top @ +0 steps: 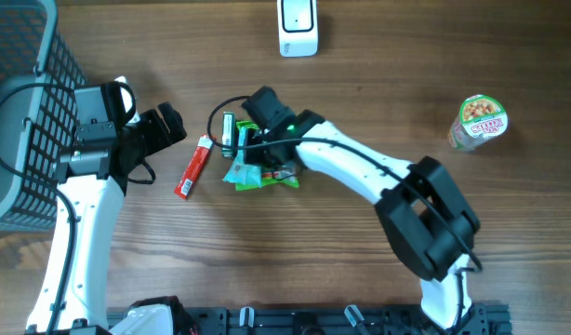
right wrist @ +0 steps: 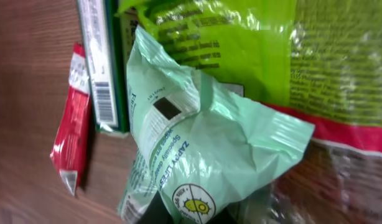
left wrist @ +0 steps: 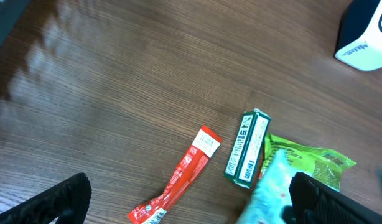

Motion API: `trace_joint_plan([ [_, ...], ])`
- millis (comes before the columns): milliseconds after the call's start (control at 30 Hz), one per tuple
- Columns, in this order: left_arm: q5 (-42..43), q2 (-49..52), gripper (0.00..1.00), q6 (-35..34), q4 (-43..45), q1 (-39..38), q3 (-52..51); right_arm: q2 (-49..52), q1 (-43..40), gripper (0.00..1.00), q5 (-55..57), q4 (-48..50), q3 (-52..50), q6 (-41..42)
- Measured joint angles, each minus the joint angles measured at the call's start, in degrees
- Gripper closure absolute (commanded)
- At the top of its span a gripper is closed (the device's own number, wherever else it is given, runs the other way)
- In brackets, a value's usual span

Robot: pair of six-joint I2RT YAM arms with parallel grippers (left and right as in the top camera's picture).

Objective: Scan the item barcode
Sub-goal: 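Grasp the light-green snack bag with the right gripper, then lift the light-green bag and carry it right with the right gripper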

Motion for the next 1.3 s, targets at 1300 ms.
trace_joint_plan([
  [1300,0.0,0.0,0.0,0.0,0.0,0.0,0.0,-27.39,-20.7,0.96,-27.93,-34.69,-0.2,-37.33],
])
